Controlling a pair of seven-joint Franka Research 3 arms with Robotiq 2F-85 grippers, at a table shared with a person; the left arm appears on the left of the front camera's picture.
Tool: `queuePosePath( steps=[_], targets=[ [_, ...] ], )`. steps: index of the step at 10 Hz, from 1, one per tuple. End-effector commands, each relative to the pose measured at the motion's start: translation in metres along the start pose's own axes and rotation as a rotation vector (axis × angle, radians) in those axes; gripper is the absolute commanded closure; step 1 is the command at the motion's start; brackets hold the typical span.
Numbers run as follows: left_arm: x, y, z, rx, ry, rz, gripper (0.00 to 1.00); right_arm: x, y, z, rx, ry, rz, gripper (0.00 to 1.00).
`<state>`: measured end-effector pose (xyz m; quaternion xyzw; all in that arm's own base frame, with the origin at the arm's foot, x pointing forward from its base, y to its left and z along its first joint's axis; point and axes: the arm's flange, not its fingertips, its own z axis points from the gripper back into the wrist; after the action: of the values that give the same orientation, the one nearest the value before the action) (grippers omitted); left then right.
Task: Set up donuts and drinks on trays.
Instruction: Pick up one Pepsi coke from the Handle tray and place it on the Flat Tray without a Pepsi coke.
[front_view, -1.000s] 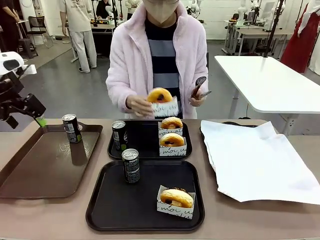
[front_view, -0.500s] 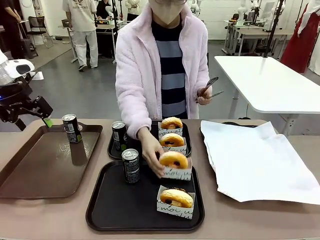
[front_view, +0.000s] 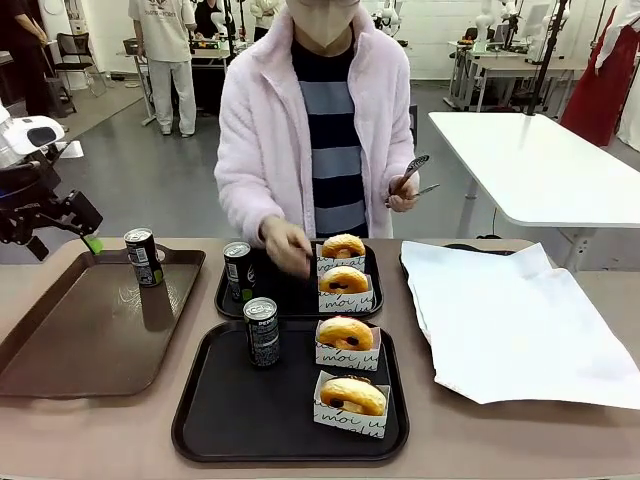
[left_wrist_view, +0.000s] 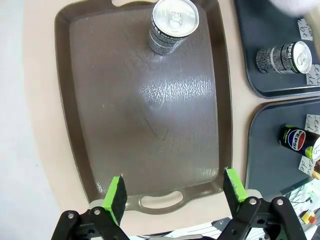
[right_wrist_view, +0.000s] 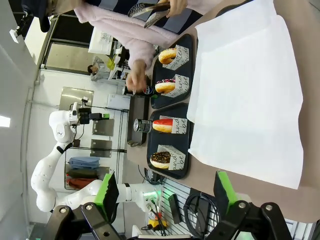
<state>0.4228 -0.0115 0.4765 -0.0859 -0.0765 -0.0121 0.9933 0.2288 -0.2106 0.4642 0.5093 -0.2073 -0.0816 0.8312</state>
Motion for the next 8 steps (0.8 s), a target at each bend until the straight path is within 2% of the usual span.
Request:
queuePosePath(
  steps=[1,2,4,6,7,8],
  targets=[
    [0.003,0.029,0.013,-0.186,0.116,-0.012,0.0,0.002,0.0,-0.001,0.02,-0.006,0.008,0.0],
    [0.009,0.067,0.03,-0.453,0.214,-0.017,0.0,0.002,0.0,-0.001,0.02,-0.006,0.008,0.0],
    [0.012,0.132,0.046,-0.787,0.231,-0.085,0.0,0.002,0.0,-0.001,0.02,-0.006,0.008,0.0],
    [0.003,0.185,0.04,-0.962,0.176,-0.091,0.0,0.002,0.0,-0.001,0.02,-0.006,0.008,0.0],
    [0.004,0.208,0.031,-1.009,0.158,-0.083,0.0,0.002,0.0,-0.001,0.02,-0.006,0.008,0.0],
    [0.004,0.234,0.016,-1.041,0.127,-0.016,0.0,0.002,0.0,-0.001,0.02,-0.006,0.008,0.0]
  ],
)
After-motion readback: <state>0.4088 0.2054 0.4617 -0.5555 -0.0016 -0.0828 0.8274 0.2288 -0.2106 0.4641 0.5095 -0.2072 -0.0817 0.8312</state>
